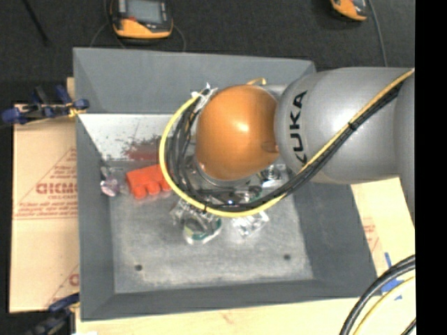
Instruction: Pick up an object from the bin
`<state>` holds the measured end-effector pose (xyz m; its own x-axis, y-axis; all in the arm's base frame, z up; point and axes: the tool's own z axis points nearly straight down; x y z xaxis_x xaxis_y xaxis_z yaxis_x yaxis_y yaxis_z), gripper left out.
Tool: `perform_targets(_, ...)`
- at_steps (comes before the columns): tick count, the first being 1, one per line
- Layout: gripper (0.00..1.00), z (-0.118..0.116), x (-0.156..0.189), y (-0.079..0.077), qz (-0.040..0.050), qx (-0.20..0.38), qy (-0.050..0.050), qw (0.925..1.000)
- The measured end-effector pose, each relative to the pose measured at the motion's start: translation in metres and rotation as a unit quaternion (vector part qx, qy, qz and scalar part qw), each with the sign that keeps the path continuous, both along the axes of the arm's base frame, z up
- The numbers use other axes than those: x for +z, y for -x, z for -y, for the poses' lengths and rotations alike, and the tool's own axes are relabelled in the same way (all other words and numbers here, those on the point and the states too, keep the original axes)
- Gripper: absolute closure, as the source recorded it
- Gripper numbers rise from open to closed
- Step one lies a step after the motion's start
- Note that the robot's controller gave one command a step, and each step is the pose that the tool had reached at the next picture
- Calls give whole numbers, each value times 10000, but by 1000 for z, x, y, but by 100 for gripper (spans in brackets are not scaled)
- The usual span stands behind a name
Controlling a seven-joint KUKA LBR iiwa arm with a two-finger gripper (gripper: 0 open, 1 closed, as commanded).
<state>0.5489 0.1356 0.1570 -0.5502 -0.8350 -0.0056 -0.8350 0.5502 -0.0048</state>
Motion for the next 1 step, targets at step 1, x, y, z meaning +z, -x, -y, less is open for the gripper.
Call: perform_targets(1, 100, 2, 93, -19, 29, -215, -5, 9998)
